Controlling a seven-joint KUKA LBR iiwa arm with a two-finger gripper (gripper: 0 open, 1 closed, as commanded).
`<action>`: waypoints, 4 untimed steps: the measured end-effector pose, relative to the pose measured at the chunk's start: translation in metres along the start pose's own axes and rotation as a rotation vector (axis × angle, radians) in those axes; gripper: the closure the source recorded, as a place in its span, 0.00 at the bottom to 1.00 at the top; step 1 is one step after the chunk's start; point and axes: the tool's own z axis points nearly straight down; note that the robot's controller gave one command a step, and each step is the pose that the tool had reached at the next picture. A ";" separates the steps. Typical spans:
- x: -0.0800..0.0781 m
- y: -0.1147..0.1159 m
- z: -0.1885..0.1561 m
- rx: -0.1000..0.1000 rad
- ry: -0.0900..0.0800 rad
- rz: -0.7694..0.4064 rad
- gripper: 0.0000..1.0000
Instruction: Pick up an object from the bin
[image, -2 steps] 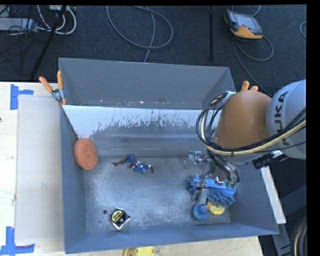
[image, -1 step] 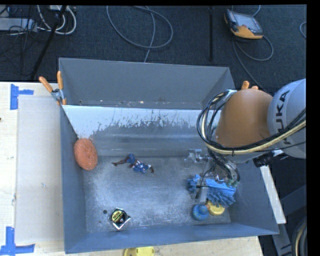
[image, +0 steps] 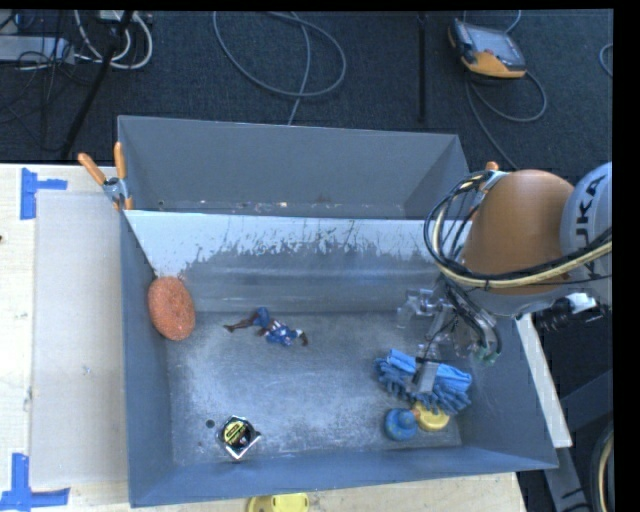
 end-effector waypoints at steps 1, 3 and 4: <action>-0.008 -0.023 0.055 0.000 0.000 0.100 0.00; -0.012 -0.048 0.085 0.000 0.002 0.262 0.00; -0.015 -0.067 0.092 0.000 0.002 0.297 1.00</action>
Offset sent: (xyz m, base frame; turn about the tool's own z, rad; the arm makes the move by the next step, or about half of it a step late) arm -0.0019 -0.0542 -0.0505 0.2020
